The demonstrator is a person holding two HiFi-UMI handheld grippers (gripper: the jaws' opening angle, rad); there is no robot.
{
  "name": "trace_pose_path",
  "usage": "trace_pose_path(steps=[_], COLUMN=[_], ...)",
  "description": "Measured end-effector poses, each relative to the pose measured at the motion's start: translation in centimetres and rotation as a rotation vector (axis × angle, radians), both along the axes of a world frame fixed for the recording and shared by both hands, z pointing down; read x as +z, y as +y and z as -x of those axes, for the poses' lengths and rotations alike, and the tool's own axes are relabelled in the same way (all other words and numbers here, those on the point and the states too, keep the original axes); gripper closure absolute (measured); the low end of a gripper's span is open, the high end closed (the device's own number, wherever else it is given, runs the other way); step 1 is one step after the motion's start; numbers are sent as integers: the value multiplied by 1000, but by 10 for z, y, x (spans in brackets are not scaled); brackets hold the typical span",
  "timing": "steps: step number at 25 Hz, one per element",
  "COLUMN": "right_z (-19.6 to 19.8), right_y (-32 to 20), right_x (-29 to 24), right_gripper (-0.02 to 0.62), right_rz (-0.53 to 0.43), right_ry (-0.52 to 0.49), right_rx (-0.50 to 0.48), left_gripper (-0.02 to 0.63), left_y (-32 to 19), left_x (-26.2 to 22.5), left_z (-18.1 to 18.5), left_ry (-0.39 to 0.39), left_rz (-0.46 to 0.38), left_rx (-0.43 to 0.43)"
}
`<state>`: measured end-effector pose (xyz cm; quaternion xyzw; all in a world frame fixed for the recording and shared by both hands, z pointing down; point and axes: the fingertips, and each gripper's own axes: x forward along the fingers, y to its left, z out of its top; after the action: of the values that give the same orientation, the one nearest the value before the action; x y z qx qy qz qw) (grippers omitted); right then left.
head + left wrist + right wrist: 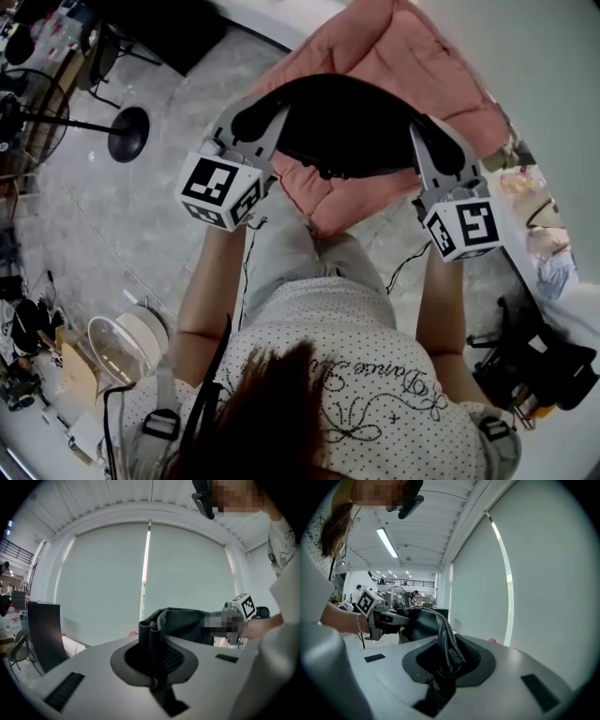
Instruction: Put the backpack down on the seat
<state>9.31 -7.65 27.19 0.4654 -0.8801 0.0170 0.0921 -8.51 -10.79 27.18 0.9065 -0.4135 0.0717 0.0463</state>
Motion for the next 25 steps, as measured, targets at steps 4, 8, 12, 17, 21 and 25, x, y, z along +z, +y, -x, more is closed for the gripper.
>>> trace_pose_path(steps=[4,8,12,17,21,25], right_z=[-3,-1,7,16,11,3], right_y=[-18,-42,-68,-96,-106,-108], right_x=[14,36,65,106,151,208], right_gripper=[529,529,526,526,526,526], right_rz=[33,74,133,215,292,392], right_ry=[4,15,9,-14,-19,-7], right_rx=[9,40,123,191,244,283], left_gripper=[584,584,584,584,584,584], left_y=[-19,-47,-80,-124,-143,-153], left_x=[16,39,70,105,149,204], left_z=[-3,-2,4,8,0,-11], left_ry=[-6,-6,-23,-60,-97,-141], left_rz=[36,80,140,193,259,348], left_rx=[2,32,100,178,248,310])
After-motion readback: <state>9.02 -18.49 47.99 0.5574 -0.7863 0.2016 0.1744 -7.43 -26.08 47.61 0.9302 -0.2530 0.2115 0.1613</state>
